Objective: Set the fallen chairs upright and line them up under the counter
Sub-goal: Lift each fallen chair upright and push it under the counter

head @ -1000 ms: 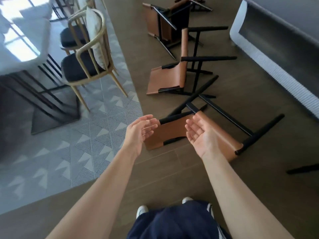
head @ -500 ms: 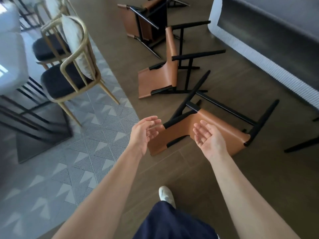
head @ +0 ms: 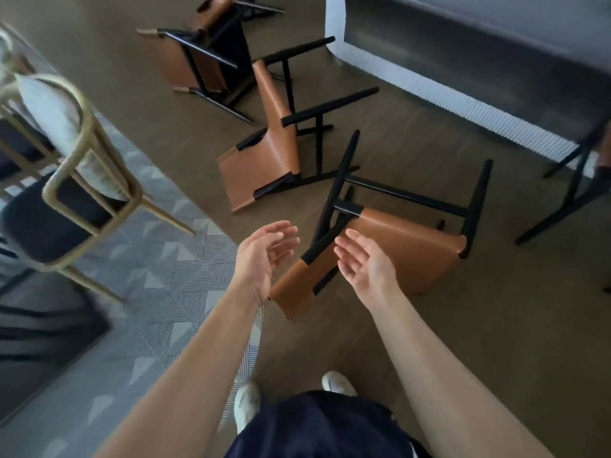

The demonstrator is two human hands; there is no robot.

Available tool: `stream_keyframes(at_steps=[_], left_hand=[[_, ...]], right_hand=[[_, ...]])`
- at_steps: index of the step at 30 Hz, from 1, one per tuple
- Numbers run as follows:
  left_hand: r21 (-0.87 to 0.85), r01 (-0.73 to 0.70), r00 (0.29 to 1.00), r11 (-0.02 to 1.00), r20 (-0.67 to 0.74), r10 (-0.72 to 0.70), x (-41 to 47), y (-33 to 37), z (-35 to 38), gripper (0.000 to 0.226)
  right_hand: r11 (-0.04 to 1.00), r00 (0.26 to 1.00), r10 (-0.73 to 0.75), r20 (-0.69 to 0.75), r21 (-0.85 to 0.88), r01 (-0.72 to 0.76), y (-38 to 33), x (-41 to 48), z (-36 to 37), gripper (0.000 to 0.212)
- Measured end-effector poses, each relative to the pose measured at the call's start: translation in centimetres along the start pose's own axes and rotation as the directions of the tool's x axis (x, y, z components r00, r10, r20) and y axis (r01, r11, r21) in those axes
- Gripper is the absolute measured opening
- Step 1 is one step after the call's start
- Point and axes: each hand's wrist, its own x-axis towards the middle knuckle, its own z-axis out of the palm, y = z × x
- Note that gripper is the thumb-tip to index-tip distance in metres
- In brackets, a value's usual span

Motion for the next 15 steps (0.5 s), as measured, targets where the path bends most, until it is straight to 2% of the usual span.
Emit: stream_keyframes(at_steps=[5,11,15], left_hand=[[0.140,0.094,0.982,0.986,0.152,-0.115,0.9,-0.3,-3.6,0.025],[0.078,0.190,0.943,0.979,0.262,-0.204,1.2,0.1,-5.8,0.026],[0.163,0.187,0.909,0.969,0.347,-0.233,1.0,-0.6,-5.8,0.027]], right_hand=[[0.997,0.992,-0.050,-0.114,0.059,0.057,4.7,-1.9,1.4,0.021],[0.980,0.978,-0.059,-0.198,0.177,0.095,11.0,-4.9,2.5,0.022],[0.970,0.966,-0.092,-0.242,0.196,0.142,13.3,-6.1,1.9,0.024]])
